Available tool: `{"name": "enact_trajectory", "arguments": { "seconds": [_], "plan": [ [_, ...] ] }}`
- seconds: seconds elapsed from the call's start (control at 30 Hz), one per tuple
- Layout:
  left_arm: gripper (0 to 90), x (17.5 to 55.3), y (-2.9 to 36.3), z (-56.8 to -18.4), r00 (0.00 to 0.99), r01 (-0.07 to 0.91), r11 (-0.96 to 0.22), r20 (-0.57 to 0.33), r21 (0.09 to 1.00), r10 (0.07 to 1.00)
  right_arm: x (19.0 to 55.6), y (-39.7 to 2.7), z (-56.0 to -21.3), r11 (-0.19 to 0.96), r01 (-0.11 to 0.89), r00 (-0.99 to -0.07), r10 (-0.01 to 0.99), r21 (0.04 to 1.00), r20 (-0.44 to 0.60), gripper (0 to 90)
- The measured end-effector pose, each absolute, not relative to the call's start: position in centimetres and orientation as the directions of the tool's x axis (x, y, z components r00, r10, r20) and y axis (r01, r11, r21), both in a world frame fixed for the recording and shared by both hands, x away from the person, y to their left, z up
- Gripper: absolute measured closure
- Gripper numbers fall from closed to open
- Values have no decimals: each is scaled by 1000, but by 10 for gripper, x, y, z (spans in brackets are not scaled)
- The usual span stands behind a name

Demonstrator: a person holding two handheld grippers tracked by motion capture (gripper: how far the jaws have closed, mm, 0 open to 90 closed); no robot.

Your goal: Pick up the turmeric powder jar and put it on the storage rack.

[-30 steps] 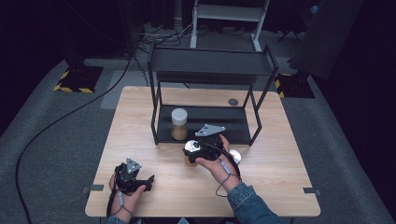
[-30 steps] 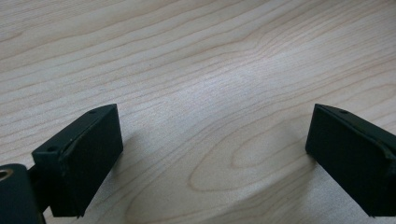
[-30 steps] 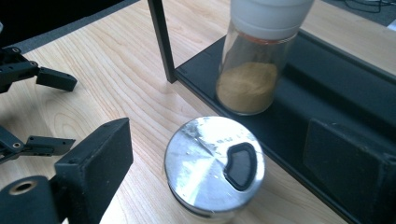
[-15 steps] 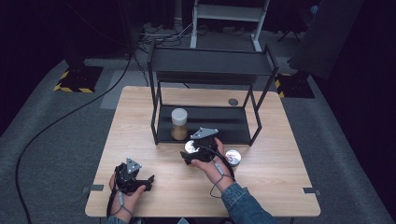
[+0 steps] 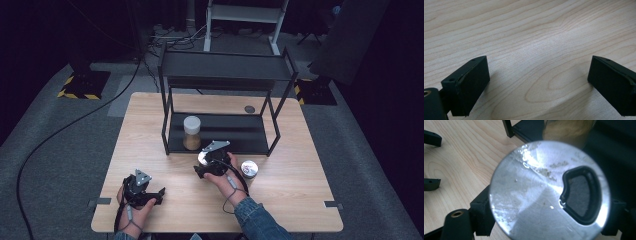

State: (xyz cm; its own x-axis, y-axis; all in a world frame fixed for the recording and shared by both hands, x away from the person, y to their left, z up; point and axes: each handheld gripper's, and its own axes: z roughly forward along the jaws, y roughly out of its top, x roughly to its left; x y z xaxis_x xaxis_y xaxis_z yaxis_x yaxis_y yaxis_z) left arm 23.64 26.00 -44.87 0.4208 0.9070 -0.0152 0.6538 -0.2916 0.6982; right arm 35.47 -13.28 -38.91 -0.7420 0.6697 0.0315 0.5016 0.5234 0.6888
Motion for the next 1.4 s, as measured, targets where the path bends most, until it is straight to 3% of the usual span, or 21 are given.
{"name": "enact_trajectory", "arguments": {
  "seconds": [0.3,0.77,1.4],
  "plan": [
    [38,236,260,-449,421,654,-292,-15,698,907,355,-128,-393,547,497,-746,666,674,10,312],
    [38,236,260,-449,421,654,-292,-15,698,907,354,-124,-382,575,483,-756,654,660,-17,317],
    [38,237,260,-449,422,654,-293,-15,698,907,359,-137,-335,559,467,-749,662,685,-29,318]
  ]
}}
